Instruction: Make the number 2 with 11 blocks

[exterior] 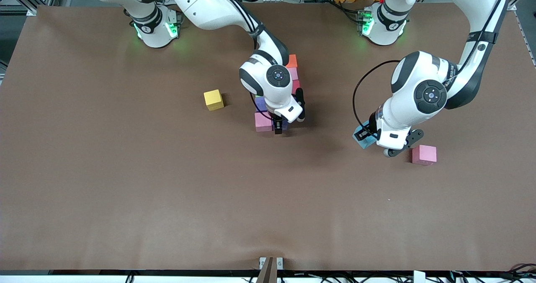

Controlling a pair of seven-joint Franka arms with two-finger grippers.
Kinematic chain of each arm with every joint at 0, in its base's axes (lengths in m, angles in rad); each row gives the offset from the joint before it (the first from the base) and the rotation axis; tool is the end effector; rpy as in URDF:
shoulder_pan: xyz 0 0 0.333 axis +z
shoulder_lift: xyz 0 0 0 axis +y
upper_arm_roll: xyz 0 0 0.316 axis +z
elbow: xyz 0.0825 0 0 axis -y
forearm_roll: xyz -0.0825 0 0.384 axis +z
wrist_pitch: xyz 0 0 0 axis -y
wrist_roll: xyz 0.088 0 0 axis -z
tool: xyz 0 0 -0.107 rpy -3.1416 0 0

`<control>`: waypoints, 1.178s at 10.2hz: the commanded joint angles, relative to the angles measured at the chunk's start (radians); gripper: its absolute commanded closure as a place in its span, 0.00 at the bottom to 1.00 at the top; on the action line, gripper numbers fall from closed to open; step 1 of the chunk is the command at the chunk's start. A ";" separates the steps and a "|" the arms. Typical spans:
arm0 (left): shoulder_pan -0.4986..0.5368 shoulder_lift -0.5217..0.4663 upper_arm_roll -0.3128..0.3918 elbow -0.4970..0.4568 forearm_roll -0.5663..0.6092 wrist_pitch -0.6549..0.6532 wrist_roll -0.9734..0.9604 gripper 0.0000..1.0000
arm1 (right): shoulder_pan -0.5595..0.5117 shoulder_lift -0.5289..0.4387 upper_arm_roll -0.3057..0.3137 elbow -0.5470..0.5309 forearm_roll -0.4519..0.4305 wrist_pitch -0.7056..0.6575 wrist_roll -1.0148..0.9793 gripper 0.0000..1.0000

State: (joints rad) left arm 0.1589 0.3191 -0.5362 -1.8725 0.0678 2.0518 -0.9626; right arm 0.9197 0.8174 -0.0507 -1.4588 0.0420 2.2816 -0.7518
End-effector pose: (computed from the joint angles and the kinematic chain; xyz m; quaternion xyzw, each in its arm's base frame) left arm 0.5743 -0.2045 0.3577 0.9579 0.2784 -0.0686 0.0116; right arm 0.4600 0.5558 0.1969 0.6932 0.7207 0.0034 0.0023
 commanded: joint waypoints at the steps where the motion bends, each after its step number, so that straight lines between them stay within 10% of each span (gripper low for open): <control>1: -0.001 0.014 -0.005 0.009 0.006 -0.016 -0.021 0.86 | -0.004 -0.003 0.009 0.003 -0.013 -0.001 -0.003 0.00; 8: -0.094 0.014 -0.007 0.012 -0.008 -0.012 -0.218 0.88 | -0.015 -0.105 0.011 -0.064 -0.010 -0.010 -0.008 0.00; 12: -0.148 0.026 -0.007 0.006 -0.009 0.004 -0.419 0.87 | -0.060 -0.341 0.011 -0.292 -0.007 -0.011 0.003 0.00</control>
State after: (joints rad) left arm 0.0261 0.3381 -0.5440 -1.8723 0.0665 2.0515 -1.3049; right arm 0.8979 0.6343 -0.0538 -1.5854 0.0420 2.2718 -0.7504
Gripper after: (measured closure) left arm 0.458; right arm 0.000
